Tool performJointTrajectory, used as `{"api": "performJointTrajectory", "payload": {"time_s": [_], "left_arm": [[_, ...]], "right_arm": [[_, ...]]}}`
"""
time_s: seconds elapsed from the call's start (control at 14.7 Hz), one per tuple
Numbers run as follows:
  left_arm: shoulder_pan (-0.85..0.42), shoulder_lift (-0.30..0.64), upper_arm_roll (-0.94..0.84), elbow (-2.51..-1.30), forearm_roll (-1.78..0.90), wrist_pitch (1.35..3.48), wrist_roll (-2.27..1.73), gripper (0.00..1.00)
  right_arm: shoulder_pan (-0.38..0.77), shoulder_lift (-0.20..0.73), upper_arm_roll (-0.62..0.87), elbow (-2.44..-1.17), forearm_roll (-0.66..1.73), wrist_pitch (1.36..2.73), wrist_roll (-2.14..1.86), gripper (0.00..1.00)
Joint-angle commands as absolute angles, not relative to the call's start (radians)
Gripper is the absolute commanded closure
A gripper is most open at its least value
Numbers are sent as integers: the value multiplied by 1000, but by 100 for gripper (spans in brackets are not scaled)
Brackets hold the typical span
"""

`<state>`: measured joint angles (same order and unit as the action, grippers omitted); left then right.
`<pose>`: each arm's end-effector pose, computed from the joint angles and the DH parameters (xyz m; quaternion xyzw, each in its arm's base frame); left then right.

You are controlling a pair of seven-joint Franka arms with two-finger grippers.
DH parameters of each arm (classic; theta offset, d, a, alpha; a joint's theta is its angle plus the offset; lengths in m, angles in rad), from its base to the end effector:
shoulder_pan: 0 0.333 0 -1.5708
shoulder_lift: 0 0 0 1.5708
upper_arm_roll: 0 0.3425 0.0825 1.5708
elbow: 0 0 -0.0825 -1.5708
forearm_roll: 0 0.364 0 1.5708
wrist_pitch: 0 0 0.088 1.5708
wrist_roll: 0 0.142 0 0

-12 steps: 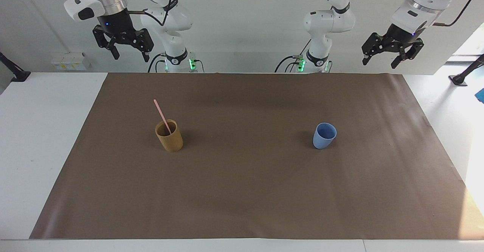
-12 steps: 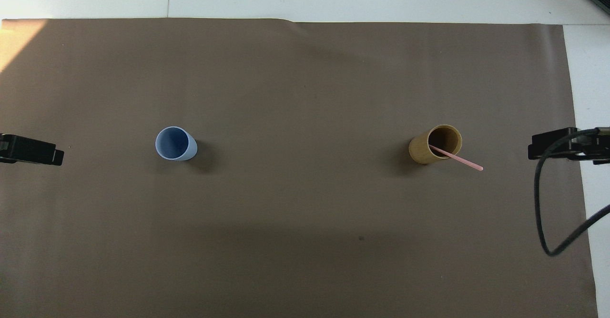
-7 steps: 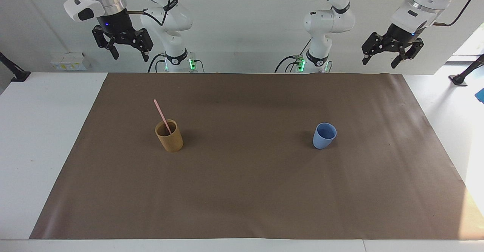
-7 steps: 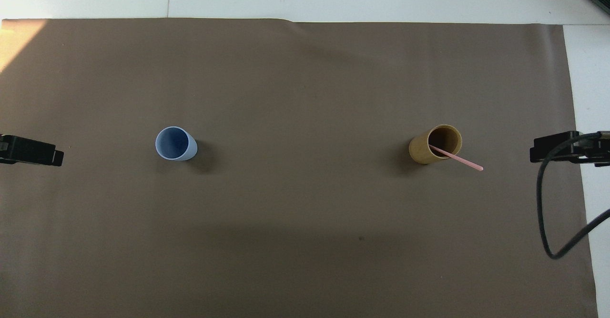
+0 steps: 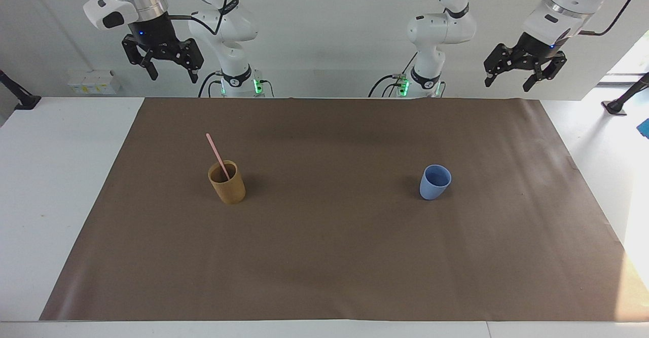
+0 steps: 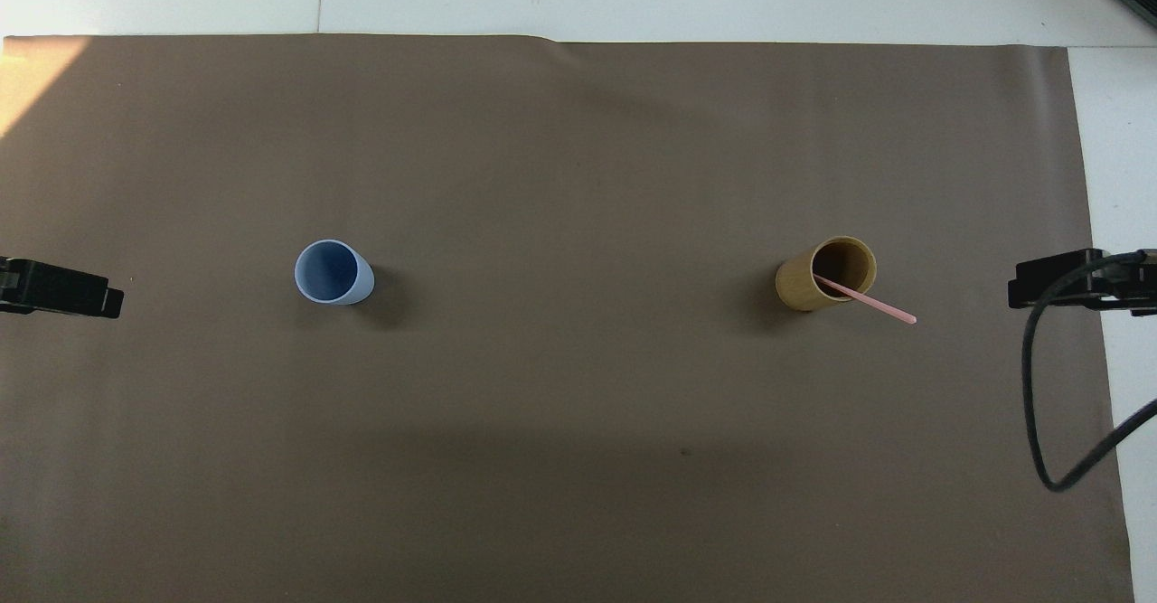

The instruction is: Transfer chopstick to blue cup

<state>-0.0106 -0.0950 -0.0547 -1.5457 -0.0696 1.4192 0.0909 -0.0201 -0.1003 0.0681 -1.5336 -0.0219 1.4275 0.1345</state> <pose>0.4828 -0.0439 0.6628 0.9960 -0.0825 -0.0154 0.0321 0.4838 0.0220 0.6711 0.9989 -0.0449 -0.0017 0.0145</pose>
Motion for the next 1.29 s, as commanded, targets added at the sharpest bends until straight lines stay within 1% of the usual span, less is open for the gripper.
{"api": "performJointTrajectory", "payload": {"time_s": [0.0,0.41,0.82,1.23], "left_arm": [[3,-123,-61,-1572,-80,1414,106,0],[-9,-123,-80,-1569,-89,1433,92,0],[15,-123,-63,-1572,-81,1433,107,0],[11,-123,-63,-1577,-81,1440,103,0]], "right_arm": [[-34,-129,72,-1568,0,1453,112,0],[-37,-126,72,-1563,0,1453,109,0],[-38,-124,69,-1562,0,1453,107,0],[-38,-124,69,-1562,0,1453,109,0]]}}
